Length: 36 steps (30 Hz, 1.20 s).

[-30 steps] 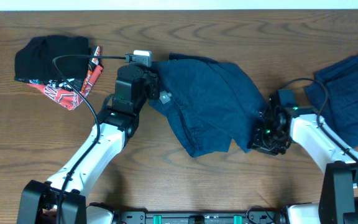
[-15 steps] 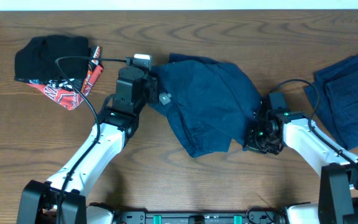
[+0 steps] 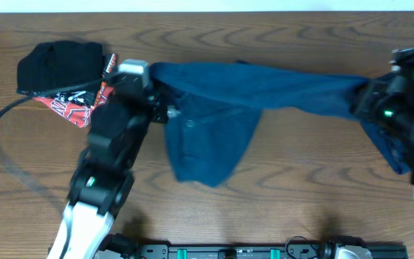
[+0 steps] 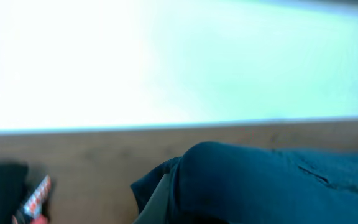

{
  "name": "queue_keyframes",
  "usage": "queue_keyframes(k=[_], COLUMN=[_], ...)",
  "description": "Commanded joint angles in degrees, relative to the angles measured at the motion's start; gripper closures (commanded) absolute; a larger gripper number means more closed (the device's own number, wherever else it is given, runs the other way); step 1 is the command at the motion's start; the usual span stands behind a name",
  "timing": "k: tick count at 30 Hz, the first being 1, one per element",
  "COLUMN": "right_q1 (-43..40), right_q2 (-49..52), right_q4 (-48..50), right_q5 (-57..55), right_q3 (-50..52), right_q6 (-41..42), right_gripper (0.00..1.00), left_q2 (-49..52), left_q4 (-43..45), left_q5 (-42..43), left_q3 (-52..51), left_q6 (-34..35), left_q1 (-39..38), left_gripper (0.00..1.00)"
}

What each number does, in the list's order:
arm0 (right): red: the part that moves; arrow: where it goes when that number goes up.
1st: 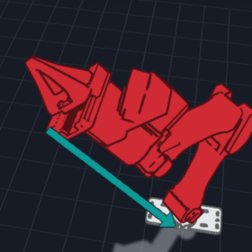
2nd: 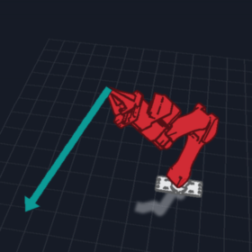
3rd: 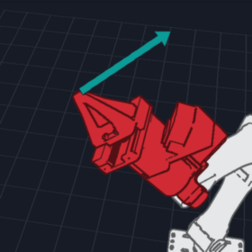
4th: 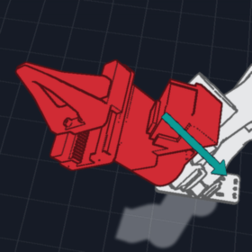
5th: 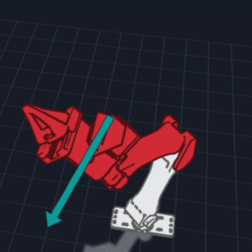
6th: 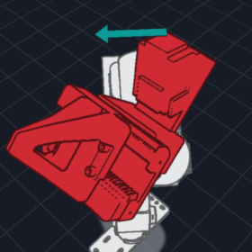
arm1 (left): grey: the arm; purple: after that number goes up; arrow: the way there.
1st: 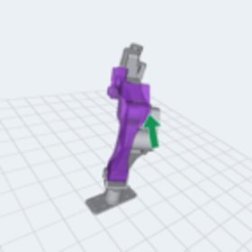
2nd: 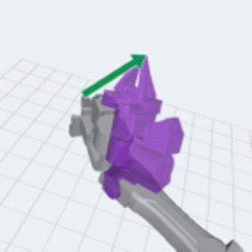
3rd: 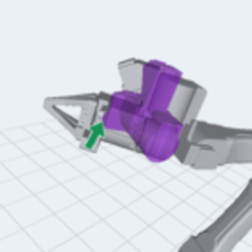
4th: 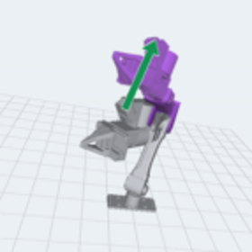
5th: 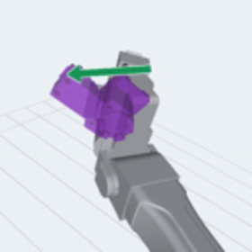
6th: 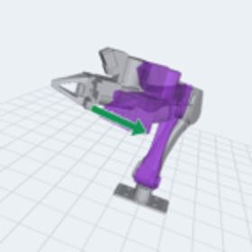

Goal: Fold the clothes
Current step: 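Lift and stretch the denim between both grippers, pulling apart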

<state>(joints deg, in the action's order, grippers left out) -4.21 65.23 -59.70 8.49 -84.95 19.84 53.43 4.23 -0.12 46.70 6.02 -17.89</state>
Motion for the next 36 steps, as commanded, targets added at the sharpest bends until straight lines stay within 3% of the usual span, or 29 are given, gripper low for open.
queue_keyframes(k=[1, 11, 17, 27, 36], right_q1=[-1.3, -1.5, -1.5, -1.4, -0.6], right_q2=[-0.8, -5.0, -4.3, 11.1, 36.6], right_q4=[-2.4, -5.7, -3.2, 1.2, 12.2], right_q5=[-2.6, -12.2, -14.8, -10.4, -4.5], right_q3=[-6.4, -22.8, -25.4, -25.4, -25.4], right_q6=[-3.2, -3.2, -3.8, -8.5, -9.2], right_gripper=[0.99, 0.99, 0.99, 0.99, 0.99], left_q2=[-8.6, -26.8, -25.5, -3.6, 26.6], left_q4=[0.3, 1.5, 2.7, 7.4, 24.5], left_q5=[-0.3, 1.6, -0.5, -6.3, -10.0], left_q3=[0.6, 0.6, 0.6, 0.6, 0.6], left_q6=[-0.2, -0.2, -1.8, -4.3, -4.3], left_q1=[0.0, 0.0, 0.1, 0.5, 5.3], left_gripper=[0.94, 0.94, 0.94, 0.94, 0.94])
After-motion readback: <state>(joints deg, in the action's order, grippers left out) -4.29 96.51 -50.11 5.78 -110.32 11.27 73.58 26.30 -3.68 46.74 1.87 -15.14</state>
